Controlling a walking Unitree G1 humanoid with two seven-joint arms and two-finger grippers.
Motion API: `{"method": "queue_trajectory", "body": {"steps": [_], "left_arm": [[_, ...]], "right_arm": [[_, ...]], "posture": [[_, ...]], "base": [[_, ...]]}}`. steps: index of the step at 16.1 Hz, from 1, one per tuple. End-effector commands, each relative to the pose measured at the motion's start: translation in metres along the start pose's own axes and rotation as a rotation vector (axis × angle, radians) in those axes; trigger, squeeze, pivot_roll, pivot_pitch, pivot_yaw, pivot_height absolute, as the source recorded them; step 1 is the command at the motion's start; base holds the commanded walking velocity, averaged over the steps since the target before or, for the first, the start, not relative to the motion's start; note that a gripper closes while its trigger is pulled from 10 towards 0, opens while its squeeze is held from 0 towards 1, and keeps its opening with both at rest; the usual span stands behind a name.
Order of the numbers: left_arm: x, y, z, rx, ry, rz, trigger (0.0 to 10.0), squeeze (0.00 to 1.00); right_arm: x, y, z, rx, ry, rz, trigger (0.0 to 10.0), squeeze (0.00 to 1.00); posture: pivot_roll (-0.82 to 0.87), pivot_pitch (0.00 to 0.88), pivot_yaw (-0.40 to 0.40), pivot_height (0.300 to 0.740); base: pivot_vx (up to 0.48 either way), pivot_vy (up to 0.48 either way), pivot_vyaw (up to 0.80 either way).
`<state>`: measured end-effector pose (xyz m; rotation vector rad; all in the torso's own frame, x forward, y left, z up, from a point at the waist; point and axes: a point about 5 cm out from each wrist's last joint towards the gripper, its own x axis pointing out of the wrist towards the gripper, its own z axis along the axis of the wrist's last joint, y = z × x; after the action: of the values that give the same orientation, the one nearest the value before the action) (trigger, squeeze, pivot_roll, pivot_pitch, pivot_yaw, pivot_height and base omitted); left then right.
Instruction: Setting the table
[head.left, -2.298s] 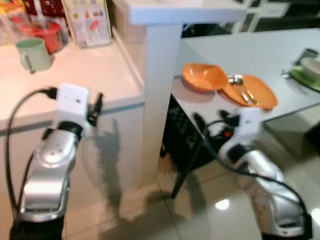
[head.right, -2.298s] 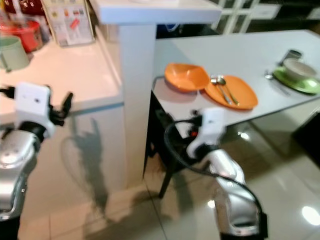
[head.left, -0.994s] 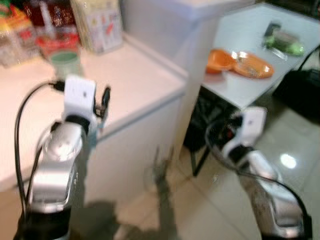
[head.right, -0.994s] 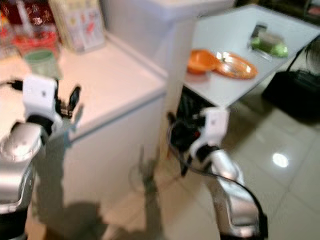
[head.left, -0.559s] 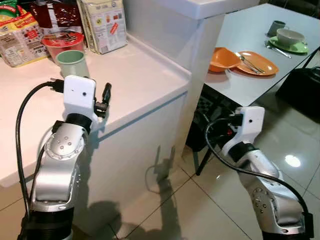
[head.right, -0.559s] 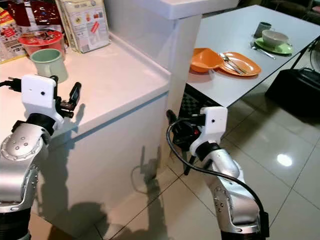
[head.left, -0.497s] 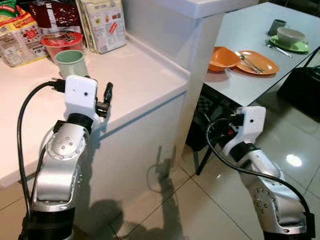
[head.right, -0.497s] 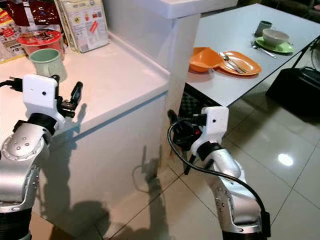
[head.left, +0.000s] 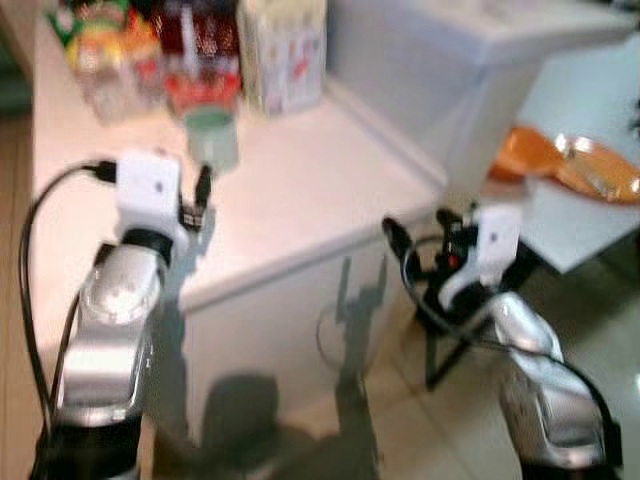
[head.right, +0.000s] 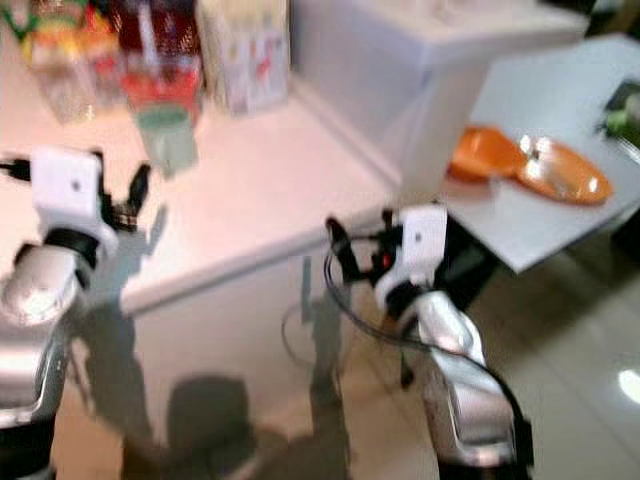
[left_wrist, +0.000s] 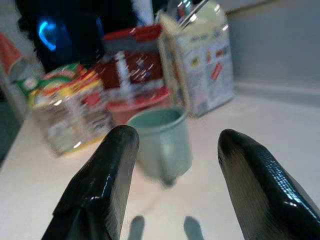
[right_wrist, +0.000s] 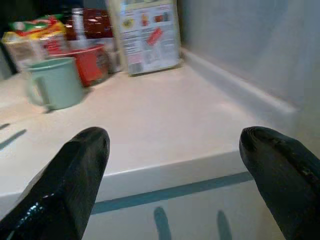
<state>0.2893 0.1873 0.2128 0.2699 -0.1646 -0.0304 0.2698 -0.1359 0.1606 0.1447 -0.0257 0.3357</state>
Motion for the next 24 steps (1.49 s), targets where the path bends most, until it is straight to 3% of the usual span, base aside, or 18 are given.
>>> {"method": "queue_trajectory", "body": {"steps": [1, 5, 6, 9, 12, 17, 22, 24], "left_arm": [[0.001, -0.011, 0.001, -0.015, -0.002, -0.039, 10.0, 0.00], [0.001, -0.013, -0.002, -0.099, 0.026, -0.042, 10.0, 0.00], [0.001, -0.011, -0.003, -0.158, 0.042, -0.026, 10.0, 1.00], [0.003, -0.022, -0.001, -0.277, 0.060, -0.114, 10.0, 1.00], [0.010, -0.033, -0.012, -0.265, 0.129, -0.152, 10.0, 1.00], [0.042, -0.042, -0.028, -0.221, 0.180, -0.122, 10.0, 1.00], [0.065, -0.039, -0.032, -0.259, 0.169, -0.072, 10.0, 1.00], [0.074, -0.036, -0.036, -0.232, 0.168, -0.042, 10.0, 1.00]], "right_arm": [[-0.003, -0.010, 0.000, -0.001, 0.009, -0.037, 10.0, 0.00], [-0.004, -0.011, -0.001, -0.002, 0.012, -0.042, 10.0, 0.00], [-0.005, -0.011, -0.001, 0.000, 0.014, -0.041, 10.0, 0.00], [-0.005, -0.010, -0.002, 0.003, 0.020, -0.034, 10.0, 0.00], [-0.005, -0.006, -0.001, 0.008, 0.019, 0.005, 10.0, 0.00], [-0.016, 0.025, -0.002, 0.042, 0.098, 0.369, 10.0, 0.00], [-0.023, 0.029, -0.003, 0.042, 0.136, 0.439, 10.0, 0.00], [-0.024, 0.029, -0.003, 0.041, 0.144, 0.448, 10.0, 0.00]], "posture": [[0.07, 0.000, -0.034, 0.740], [0.07, 0.000, -0.032, 0.740], [0.07, 0.000, -0.032, 0.740], [0.07, 0.000, -0.034, 0.740], [0.07, 0.000, -0.037, 0.740], [0.05, 0.000, -0.036, 0.740], [0.04, 0.000, -0.033, 0.740], [0.03, 0.000, -0.028, 0.740]], "base": [[0.394, 0.000, 0.00], [0.000, 0.000, 0.00], [0.000, 0.000, 0.00], [0.000, 0.000, 0.00], [0.000, 0.000, 0.00], [0.000, 0.000, 0.00], [0.000, 0.000, 0.00], [0.000, 0.000, 0.00]]}}
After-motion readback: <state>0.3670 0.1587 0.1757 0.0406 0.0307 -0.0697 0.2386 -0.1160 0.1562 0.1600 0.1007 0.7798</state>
